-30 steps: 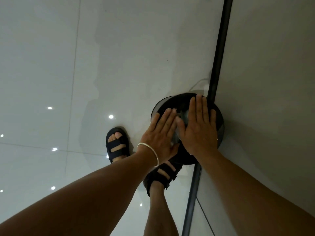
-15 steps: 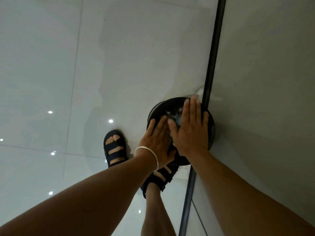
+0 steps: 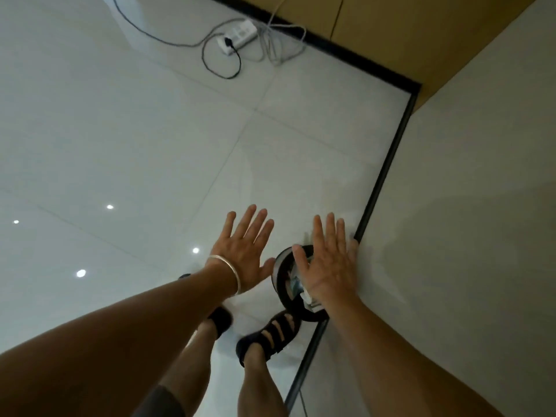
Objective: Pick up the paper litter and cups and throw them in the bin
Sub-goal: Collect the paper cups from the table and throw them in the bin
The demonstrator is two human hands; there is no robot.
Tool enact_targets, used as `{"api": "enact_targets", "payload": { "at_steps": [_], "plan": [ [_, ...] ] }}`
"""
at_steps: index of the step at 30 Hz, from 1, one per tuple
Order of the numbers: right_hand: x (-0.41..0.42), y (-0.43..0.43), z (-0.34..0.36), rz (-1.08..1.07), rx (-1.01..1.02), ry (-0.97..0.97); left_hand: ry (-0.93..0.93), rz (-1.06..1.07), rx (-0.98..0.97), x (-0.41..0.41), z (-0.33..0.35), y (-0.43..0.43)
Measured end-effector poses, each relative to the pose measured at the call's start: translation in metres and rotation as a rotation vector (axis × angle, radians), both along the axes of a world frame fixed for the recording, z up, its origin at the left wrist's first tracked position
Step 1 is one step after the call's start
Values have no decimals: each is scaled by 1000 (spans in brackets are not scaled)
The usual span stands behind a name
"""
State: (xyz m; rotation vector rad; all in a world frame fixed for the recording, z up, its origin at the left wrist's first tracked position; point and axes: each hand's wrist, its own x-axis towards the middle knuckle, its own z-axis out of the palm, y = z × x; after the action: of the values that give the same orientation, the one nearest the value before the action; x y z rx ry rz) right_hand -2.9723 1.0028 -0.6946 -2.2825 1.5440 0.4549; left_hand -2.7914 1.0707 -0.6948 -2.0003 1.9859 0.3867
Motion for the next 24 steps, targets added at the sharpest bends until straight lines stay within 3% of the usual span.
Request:
{"api": "enact_targets", "payload": {
  "at_steps": [7, 13, 24],
  "plan": [
    [77, 15, 134, 169, -70, -95, -66, 279, -83, 86, 130, 62],
    [157, 82, 219, 310, -103, -93, -106, 452, -154, 171, 217, 161],
    [378, 298, 308, 689, -97, -167, -197, 935, -300, 343, 335, 452]
  ]
}}
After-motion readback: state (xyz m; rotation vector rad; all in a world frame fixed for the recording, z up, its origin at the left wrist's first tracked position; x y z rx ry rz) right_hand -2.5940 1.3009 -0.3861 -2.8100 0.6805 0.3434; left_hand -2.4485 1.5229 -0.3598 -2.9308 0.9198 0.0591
